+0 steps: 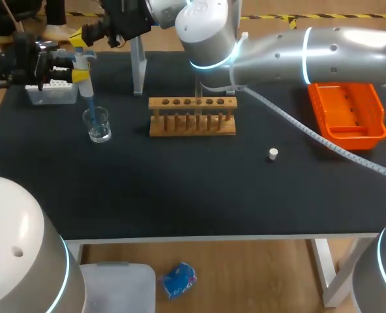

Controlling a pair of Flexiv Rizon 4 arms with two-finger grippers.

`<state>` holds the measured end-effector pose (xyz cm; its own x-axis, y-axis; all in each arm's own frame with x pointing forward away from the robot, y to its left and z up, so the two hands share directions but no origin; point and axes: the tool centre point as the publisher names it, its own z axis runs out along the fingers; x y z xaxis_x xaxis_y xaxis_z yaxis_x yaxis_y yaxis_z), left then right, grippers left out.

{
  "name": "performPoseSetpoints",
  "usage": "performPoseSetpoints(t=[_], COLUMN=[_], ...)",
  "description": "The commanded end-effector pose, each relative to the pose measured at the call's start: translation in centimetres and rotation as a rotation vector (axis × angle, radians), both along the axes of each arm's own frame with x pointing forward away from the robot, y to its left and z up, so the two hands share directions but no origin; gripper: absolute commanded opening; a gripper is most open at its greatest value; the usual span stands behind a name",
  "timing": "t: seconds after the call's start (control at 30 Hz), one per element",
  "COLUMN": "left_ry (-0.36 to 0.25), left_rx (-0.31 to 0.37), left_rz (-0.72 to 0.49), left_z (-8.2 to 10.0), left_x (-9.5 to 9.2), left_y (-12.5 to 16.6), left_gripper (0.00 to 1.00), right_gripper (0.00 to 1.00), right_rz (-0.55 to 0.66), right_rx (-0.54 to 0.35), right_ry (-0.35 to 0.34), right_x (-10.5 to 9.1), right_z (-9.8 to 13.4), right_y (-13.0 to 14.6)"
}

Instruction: Invert the test tube, pick up the pipette, mount the tip to pipette, aspirate from beaker and dispense into the tube, eject the tip, return the pipette, and cap with the stopper.

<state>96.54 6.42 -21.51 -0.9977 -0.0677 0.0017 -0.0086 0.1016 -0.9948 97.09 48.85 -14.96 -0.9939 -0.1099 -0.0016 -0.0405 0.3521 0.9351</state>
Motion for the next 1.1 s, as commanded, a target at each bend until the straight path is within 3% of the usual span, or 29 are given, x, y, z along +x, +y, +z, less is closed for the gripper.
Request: performPoseSetpoints(t=[0.03,0.67,1.1], left_ry=[-0.001,-0.001,-0.001], left_rx=[-0.001,-0.001,-0.001], left_rz=[-0.002,-0.002,-0.002], left_z=[0.3,0.3,0.3], left_x=[0.2,0.2,0.2], left_y=[0.1,0.1,0.1], left_gripper=[0.0,0.0,0.0], right_gripper=[0.0,0.0,0.0], right_rz=[0.001,-0.009,-0.015], right_rx=[0.004,0.018,0.045], right_ry=[0.002,0.022,-0.016], right_x=[0.0,-0.3,0.0], right_z=[-0.7,-1.4,0.8], right_y=[0.0,-0.3,-0.5])
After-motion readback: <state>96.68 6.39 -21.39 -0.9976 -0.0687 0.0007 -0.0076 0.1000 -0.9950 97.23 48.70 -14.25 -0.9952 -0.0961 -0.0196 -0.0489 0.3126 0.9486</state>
